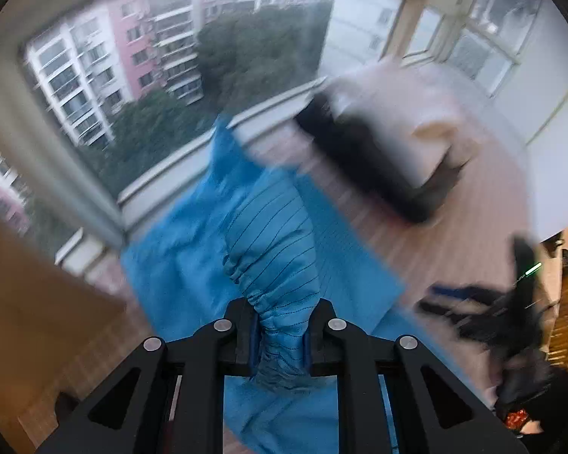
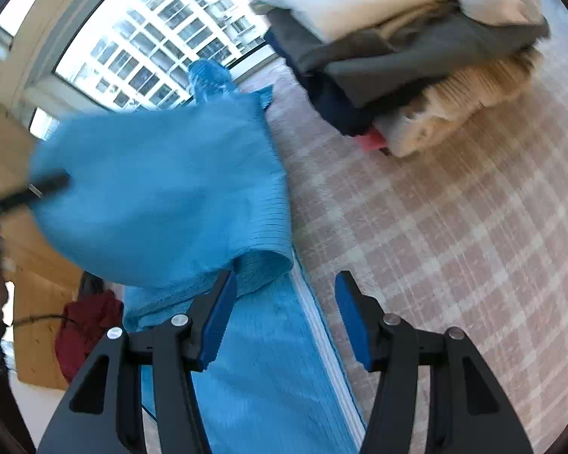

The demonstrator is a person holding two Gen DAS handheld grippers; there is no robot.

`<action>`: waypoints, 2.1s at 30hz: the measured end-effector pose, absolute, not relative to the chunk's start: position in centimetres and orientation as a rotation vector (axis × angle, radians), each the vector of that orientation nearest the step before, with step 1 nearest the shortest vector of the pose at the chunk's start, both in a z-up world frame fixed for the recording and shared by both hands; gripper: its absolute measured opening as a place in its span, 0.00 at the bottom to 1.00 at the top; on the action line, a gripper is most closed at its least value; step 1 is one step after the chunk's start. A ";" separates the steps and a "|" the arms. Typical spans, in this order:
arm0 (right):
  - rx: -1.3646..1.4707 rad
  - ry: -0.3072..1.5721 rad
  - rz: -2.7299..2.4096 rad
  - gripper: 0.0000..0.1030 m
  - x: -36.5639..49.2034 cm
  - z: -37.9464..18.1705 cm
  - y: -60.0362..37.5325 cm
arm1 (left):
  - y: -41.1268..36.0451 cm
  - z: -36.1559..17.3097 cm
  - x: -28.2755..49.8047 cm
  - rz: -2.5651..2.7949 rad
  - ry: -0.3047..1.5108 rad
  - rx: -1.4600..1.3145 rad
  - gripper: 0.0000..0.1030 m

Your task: Fold clothes

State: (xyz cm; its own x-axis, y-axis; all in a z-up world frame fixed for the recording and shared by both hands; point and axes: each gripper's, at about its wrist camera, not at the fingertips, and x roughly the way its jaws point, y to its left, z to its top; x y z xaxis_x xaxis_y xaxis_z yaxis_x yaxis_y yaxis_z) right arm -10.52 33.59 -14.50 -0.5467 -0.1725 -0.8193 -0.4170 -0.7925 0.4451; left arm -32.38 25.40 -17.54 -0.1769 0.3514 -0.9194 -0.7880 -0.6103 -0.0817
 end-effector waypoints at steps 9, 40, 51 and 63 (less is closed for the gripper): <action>-1.508 0.827 2.500 0.52 -11.7 -13.8 31.4 | 19.0 -26.8 -36.1 1.923 0.436 -1.536 0.21; -1.815 0.226 2.772 0.03 -29.4 -12.0 14.3 | 4.7 -23.3 -32.0 2.152 0.500 -1.464 0.43; -1.477 0.651 2.736 0.03 -22.3 -5.3 31.4 | 21.9 -25.0 -33.1 1.923 0.623 -1.304 0.43; -1.450 0.738 2.757 0.03 -21.5 -5.4 33.3 | 32.6 -29.9 -33.3 1.885 0.911 -1.291 0.43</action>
State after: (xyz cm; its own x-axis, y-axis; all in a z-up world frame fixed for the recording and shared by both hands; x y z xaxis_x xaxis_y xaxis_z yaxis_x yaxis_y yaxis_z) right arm -21.53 33.30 -5.35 -0.5881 -0.2598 -0.7659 -0.1575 -0.8921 0.4236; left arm -33.33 32.62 -29.88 -0.2869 0.1381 -0.9480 -0.8285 -0.5326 0.1731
